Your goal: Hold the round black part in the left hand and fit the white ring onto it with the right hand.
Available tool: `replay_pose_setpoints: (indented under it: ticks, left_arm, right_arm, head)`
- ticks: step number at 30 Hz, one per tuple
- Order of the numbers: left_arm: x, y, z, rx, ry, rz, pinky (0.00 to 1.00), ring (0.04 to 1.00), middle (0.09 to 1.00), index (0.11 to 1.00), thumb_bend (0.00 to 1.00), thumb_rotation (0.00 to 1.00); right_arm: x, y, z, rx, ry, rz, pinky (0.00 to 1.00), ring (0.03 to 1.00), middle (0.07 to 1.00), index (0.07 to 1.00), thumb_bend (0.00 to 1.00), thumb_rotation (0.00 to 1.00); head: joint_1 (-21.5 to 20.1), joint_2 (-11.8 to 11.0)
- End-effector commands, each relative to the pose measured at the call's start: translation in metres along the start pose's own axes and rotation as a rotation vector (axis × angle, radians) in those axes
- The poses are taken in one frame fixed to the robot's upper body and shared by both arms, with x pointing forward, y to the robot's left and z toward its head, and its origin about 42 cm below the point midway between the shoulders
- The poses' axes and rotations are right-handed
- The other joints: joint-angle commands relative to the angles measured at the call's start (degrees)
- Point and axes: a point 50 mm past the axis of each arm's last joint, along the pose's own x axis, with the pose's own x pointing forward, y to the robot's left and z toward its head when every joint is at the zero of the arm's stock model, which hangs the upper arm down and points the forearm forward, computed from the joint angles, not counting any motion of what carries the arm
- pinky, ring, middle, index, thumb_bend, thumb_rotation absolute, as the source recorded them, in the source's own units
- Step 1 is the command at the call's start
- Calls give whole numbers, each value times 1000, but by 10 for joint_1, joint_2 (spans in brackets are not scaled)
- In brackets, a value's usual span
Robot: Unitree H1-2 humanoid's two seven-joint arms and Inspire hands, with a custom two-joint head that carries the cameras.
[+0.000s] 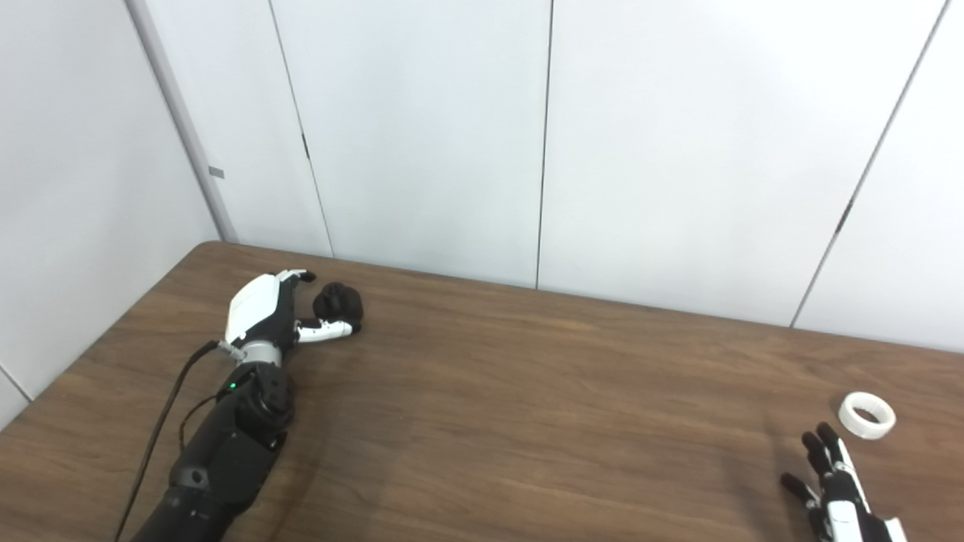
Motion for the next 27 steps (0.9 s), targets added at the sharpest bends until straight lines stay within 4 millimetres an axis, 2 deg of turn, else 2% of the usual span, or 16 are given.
replay_pose_setpoints:
  ticks: [1, 17, 22, 27]
  left_arm:
    - [20, 27, 19, 10, -43, 73, 1000, 999, 938, 833, 950, 341]
    - [34, 20, 28, -49, 1, -16, 1000, 975, 896, 771, 966, 282]
    - [35, 19, 31, -50, -9, -26, 1000, 961, 886, 752, 1000, 332]
    - [36, 17, 34, -34, -11, -30, 1000, 965, 890, 751, 999, 337]
  right_arm:
    - [-6, 3, -14, 3, 68, 0, 1000, 1000, 970, 997, 489, 1000]
    - [-8, 4, -15, 8, 67, -3, 1000, 1000, 964, 993, 497, 1000]
    - [-9, 3, -16, 2, 71, -4, 1000, 1000, 963, 991, 507, 1000]
    - [-10, 4, -15, 5, 71, -8, 1000, 1000, 955, 984, 513, 1000]
  head:
    - [0, 1]
    - [-5, 3]
    - [-5, 4]
    - [-5, 5]
